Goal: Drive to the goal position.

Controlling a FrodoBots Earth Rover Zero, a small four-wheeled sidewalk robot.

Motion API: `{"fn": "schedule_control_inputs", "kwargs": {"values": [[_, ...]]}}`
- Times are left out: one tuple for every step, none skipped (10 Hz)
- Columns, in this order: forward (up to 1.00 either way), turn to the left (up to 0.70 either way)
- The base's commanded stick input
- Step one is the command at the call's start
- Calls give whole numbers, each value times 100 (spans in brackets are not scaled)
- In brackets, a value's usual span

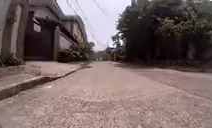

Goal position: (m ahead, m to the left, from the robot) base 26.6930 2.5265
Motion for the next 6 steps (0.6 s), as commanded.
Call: {"fn": "schedule_control_inputs", "kwargs": {"values": [[100, 3], [100, 3], [100, 3], [100, 3], [100, 3], [100, 3]]}}
